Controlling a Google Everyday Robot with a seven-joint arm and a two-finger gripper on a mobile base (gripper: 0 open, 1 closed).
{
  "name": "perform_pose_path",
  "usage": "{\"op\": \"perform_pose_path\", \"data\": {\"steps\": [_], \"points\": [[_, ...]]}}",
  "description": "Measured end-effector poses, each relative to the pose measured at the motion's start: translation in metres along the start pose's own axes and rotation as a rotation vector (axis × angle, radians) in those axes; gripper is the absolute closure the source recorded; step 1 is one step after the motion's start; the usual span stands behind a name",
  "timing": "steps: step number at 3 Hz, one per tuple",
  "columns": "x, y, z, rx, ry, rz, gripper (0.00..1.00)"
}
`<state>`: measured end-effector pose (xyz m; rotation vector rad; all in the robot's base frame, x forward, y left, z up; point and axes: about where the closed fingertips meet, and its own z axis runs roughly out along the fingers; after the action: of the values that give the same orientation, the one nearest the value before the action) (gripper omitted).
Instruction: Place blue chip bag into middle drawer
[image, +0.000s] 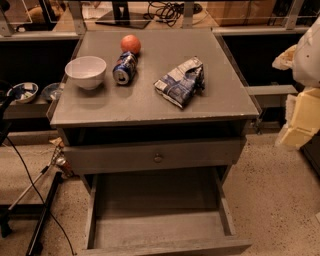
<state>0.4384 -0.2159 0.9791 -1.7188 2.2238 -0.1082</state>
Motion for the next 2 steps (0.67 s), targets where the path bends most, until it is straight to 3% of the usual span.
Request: {"op": "perform_pose_path", "data": {"steps": [1,2], "points": [[0.000,0.000,0.000,0.000,0.000,0.000,0.00],[-0.008,-0.039,0.017,0.017,-0.037,-0.059,0.00]]}}
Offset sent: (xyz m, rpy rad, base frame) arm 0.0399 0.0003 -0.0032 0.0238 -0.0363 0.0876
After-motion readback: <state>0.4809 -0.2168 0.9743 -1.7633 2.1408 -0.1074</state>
